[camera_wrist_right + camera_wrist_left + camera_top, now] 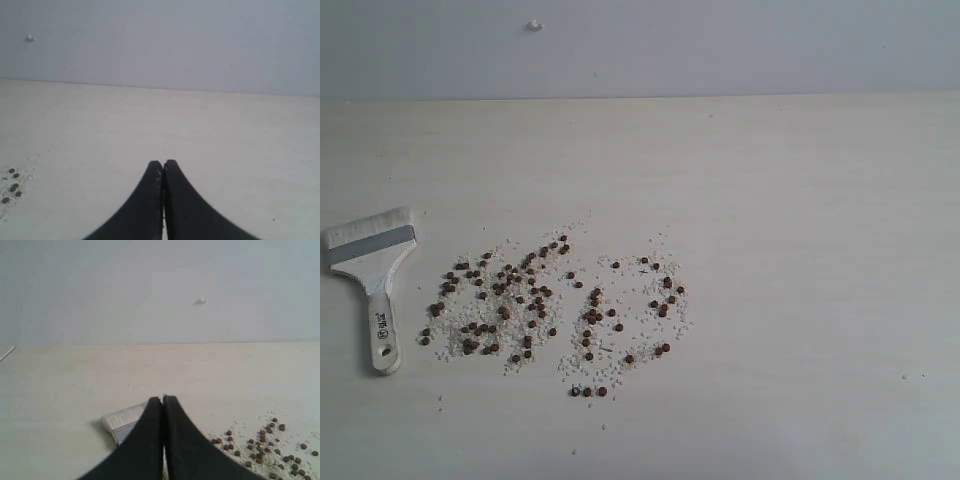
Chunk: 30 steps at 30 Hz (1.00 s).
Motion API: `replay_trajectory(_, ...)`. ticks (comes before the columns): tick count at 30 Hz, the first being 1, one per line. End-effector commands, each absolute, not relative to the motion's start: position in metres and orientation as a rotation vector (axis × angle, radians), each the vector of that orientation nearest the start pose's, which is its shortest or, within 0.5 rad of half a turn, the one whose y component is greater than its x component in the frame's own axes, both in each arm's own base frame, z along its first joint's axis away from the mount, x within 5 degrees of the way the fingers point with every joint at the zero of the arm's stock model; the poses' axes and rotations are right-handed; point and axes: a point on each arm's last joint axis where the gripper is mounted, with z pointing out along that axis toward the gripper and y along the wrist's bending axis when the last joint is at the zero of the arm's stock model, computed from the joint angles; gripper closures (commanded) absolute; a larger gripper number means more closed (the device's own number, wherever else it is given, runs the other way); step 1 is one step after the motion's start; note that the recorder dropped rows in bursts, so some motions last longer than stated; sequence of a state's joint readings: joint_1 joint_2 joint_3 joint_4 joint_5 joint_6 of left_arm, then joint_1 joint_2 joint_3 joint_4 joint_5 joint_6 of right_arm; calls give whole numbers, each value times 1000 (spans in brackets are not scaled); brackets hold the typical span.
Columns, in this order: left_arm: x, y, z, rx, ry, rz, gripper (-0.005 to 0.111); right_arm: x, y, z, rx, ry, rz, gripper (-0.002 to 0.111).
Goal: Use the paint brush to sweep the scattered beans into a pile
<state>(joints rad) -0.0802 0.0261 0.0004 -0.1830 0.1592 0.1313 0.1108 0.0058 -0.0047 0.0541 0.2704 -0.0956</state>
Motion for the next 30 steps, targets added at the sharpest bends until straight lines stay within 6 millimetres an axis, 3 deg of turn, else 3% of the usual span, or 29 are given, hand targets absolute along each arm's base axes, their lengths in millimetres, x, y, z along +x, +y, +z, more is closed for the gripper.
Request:
replay_trajectory(1,57,-7,198,36,1658,-136,107,55,7,189,-150,1743,48,108)
replay_trajectory(17,58,-7,200,23,1642,-145,107,55,7,189,-149,1743,49,108)
replay_trajectory(26,58,-7,208,-380,1525,-554,107,55,7,189,-149,1743,49,108)
replay_trajectory(30,57,0,219,-470,1377,-580,107,55,7,189,-149,1743,49,108)
